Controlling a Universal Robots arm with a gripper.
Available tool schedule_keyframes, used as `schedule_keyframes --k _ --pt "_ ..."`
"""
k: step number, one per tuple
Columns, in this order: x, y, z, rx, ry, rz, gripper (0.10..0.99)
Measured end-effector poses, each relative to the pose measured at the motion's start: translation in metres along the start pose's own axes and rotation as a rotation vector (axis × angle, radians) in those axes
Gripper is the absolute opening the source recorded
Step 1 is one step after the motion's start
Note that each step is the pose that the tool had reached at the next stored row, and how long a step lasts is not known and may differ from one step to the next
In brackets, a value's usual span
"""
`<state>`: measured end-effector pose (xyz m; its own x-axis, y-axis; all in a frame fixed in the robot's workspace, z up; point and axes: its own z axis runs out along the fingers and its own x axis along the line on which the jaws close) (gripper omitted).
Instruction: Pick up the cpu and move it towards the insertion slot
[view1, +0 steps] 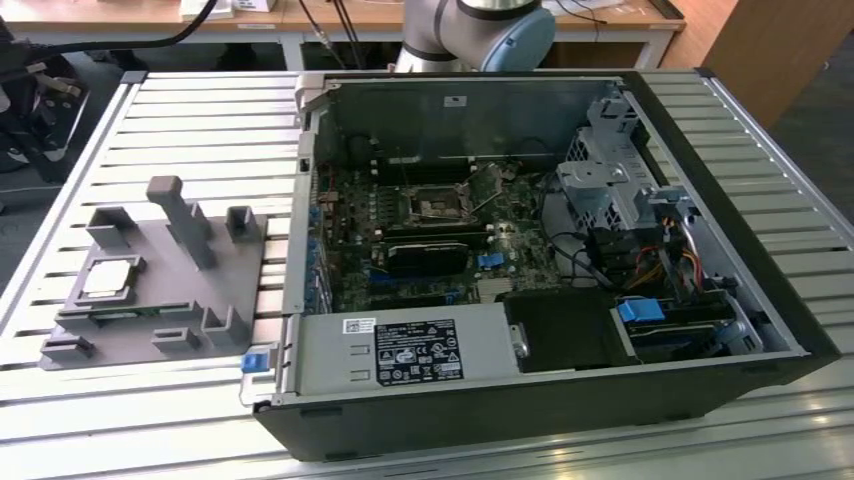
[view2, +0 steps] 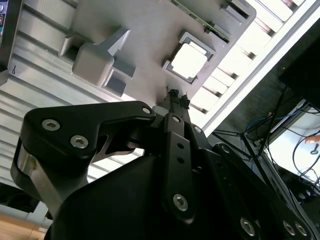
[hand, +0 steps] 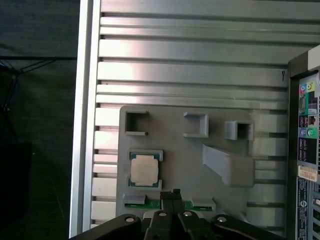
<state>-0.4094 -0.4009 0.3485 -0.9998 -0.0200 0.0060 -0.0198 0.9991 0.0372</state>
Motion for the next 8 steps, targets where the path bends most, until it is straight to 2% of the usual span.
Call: schedule_keyframes --k 8 --pt "0.0001 -0.0008 0.0074 0.0 0.0046 0.0 0.106"
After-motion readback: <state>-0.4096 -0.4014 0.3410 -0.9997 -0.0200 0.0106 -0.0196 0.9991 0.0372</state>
